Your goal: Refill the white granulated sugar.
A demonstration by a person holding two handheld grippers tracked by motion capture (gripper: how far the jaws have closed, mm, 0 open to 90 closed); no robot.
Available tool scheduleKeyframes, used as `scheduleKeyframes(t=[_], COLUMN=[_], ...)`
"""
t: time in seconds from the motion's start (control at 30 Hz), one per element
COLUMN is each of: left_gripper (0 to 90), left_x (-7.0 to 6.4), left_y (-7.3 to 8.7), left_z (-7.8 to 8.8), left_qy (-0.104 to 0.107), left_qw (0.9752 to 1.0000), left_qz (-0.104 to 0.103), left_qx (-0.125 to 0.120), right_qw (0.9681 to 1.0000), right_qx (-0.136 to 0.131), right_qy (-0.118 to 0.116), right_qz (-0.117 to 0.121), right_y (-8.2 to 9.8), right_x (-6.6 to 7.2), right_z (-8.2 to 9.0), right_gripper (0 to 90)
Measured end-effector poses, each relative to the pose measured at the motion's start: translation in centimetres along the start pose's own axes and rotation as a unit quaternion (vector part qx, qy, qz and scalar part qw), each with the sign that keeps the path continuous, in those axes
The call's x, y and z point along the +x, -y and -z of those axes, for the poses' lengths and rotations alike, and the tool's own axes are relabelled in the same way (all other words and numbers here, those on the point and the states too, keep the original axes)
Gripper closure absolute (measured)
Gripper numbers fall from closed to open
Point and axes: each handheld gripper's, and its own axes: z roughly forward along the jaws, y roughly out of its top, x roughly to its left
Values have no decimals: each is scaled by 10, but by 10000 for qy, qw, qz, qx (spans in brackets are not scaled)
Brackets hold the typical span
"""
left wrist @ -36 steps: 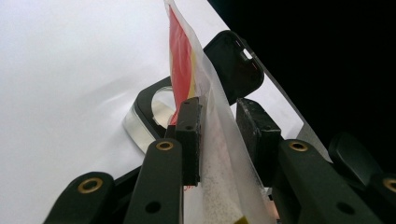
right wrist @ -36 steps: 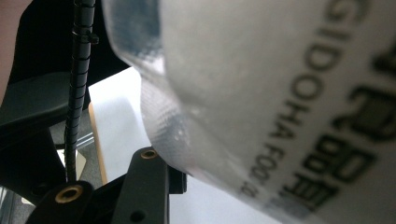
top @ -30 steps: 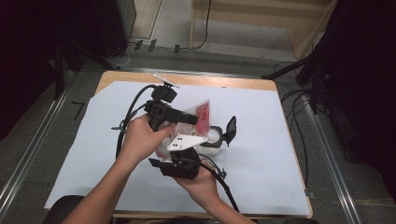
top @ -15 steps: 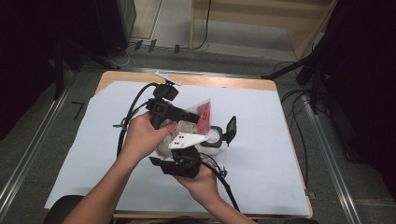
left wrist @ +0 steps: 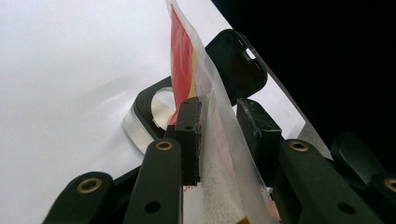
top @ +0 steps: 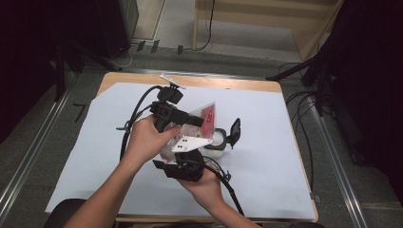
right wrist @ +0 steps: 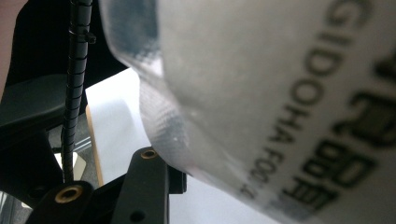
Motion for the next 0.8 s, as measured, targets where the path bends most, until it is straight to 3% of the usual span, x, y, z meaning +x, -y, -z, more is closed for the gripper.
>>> scheduleKeyframes(t=[0.8], left_gripper=[717], left_x=[-2], left_y=[0], left_z=[-2], left_qy=[-5], left_qw=[10000], left_qz=[-43], left_qx=[14], right_qw=[10000], right_qx=[-44], right_qy=[44], right_qz=[-49], right_y=[1], right_x=[0], right_z=[0], right_gripper=[650])
